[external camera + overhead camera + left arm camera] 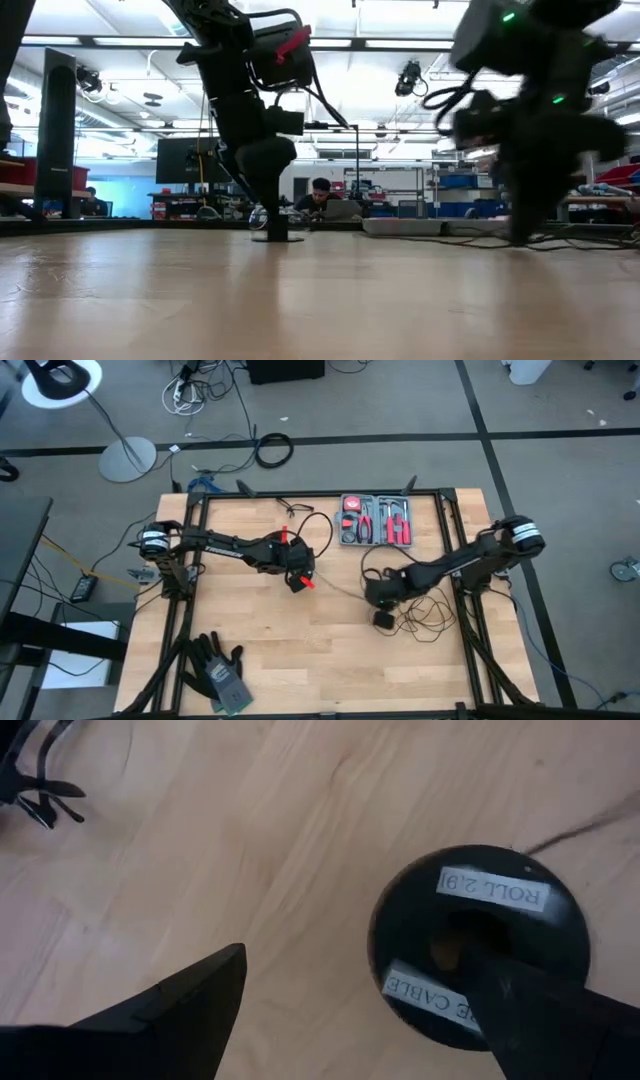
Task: Coil cords
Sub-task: Uncoil the black wire from the spool, then return to Home Position
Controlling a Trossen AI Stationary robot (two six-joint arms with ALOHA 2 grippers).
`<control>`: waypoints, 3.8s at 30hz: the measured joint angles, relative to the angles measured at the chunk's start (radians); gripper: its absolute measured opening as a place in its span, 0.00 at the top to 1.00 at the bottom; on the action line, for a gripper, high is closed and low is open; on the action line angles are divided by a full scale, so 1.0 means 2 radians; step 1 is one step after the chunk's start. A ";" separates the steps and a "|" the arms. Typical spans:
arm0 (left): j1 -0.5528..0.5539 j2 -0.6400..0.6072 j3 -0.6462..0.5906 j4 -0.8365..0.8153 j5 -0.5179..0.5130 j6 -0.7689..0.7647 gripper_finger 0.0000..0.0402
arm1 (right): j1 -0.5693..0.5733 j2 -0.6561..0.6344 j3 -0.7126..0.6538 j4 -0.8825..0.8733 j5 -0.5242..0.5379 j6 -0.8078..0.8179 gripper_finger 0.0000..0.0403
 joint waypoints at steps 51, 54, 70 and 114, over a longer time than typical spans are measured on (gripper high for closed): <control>-0.080 -0.312 -0.239 0.230 0.047 0.029 0.09 | 0.117 -0.065 0.002 -0.041 0.193 0.093 0.85; -0.097 -0.352 -0.290 0.262 0.041 0.028 0.09 | 0.109 -0.078 -0.003 -0.045 0.198 0.076 0.85; -0.110 -0.522 -0.523 0.530 0.072 0.041 0.09 | 0.068 -0.327 -0.163 0.084 0.177 0.005 0.85; -0.063 -0.876 -0.549 0.300 0.162 0.131 0.09 | 0.062 -0.394 -0.233 0.168 0.139 -0.009 0.85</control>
